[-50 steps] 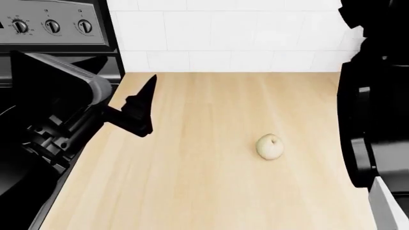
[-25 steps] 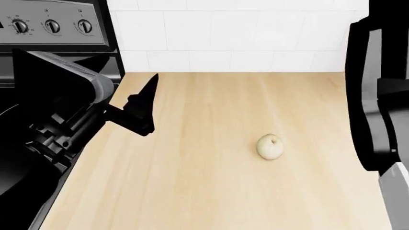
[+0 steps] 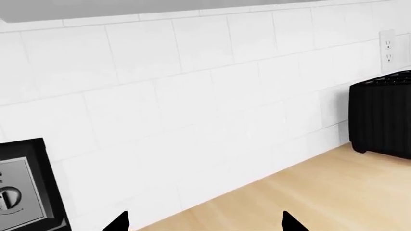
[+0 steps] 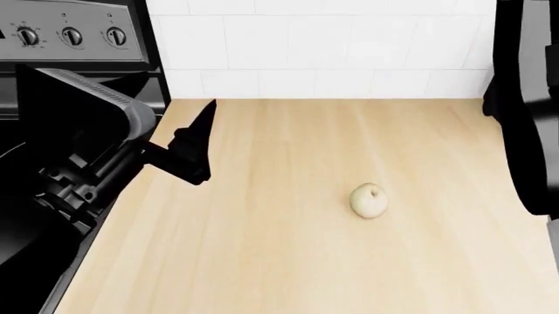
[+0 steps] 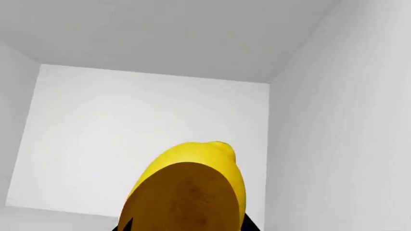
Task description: Pick the lemon, apricot from the counter and place them in the cabinet. Then close the cabinet.
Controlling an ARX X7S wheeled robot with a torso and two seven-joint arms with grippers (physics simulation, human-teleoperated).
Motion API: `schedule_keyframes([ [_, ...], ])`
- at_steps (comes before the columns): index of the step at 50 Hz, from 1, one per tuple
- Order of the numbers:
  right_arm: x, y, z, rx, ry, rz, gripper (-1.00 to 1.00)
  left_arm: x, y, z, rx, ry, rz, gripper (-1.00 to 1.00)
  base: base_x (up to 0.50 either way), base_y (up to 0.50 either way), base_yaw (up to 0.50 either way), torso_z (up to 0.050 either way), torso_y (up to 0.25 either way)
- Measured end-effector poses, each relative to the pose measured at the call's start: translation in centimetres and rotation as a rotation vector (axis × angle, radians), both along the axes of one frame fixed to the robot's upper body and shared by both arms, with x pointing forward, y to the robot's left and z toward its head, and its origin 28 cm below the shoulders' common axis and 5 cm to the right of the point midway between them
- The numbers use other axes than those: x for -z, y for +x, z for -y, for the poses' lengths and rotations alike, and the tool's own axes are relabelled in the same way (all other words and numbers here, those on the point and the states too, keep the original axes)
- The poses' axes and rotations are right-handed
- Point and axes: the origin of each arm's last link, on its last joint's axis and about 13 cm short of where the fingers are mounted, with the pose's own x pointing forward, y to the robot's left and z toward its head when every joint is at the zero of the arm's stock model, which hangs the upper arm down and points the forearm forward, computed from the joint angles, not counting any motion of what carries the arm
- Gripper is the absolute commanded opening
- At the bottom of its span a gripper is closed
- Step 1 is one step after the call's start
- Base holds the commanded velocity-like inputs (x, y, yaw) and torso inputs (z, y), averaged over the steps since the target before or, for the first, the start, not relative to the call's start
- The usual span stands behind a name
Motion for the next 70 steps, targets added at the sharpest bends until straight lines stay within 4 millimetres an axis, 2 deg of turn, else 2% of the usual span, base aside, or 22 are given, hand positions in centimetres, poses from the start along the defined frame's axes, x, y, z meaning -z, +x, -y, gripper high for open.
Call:
schedule_keyframes([
  [1, 0.0, 0.0, 0.0, 0.003, 0.000, -0.004, 1.00, 0.0, 0.0, 0.0, 0.000, 0.000, 0.000, 1.00, 0.00, 0.00, 0.00, 0.000, -0.015],
  [24, -0.3, -0.1, 0.3, 0.041, -0.034, -0.030, 1.00, 0.0, -0.1, -0.1, -0.004, -0.002, 0.000, 1.00, 0.00, 0.00, 0.00, 0.000, -0.002],
  [39, 0.1, -1.1, 0.2, 0.034, -0.102, 0.083, 1.00, 0.2, -0.1, -0.1, -0.005, -0.004, -0.004, 1.00, 0.00, 0.00, 0.00, 0.000, 0.000],
  [58, 1.3, -4.1, -0.8, -0.153, -0.212, 0.308, 1.00, 0.5, 0.0, -0.1, -0.011, -0.007, -0.010, 1.00, 0.00, 0.00, 0.00, 0.000, 0.000],
  [70, 2.3, -5.8, -0.8, -0.346, -0.198, 0.457, 1.00, 0.8, 0.1, -0.2, -0.019, -0.007, -0.015, 1.00, 0.00, 0.00, 0.00, 0.000, 0.000],
])
